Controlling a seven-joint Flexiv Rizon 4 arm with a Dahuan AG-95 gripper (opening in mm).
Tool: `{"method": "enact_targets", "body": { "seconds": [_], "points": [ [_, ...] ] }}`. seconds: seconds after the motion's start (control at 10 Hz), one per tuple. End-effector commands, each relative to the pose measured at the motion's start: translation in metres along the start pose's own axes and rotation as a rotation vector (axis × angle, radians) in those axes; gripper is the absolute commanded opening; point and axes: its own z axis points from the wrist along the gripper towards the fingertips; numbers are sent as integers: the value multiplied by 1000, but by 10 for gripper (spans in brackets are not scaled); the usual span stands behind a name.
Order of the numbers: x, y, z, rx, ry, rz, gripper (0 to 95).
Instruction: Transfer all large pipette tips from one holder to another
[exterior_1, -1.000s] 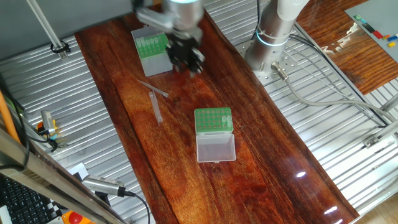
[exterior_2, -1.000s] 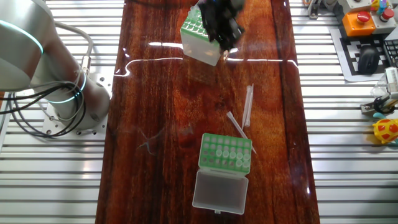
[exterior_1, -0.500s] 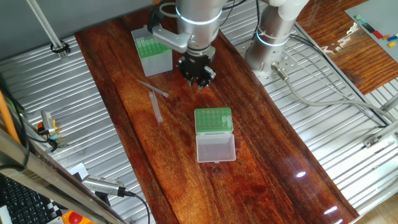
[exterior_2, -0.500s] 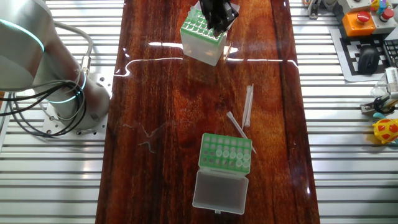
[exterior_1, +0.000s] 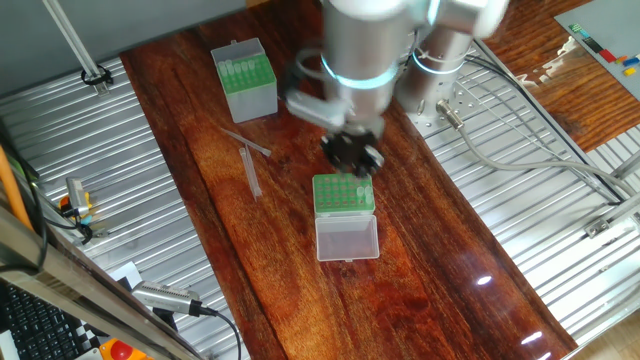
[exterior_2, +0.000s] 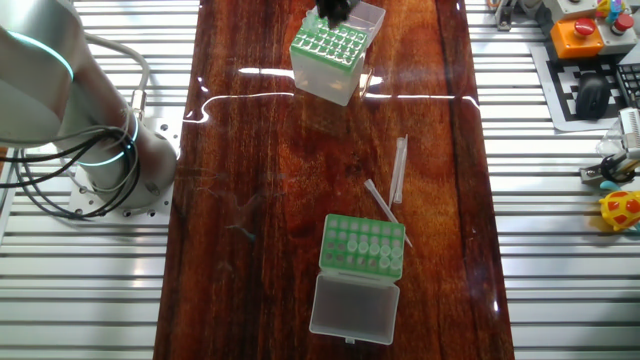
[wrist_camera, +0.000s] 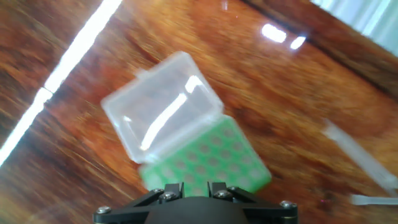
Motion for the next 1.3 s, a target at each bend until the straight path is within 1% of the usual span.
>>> {"method": "enact_targets", "body": {
  "seconds": [0.1,0.3,0.4,0.6,0.7,0.9,1.0,1.2,1.3],
  "points": [
    [5,-5,-3,-5,-6,-37,190],
    [5,-5,-3,-11,-5,-62,190],
    [4,-4,-3,-8,-5,-29,190],
    [0,0,2,-4,0,63,190],
    [0,-1,10,-2,0,144,190],
    [0,-1,19,0,-13,206,190],
    [1,-2,19,-2,-12,265,190],
    [1,-3,19,-19,-24,419,190],
    [1,-3,19,-16,-27,483,190]
  ]
}}
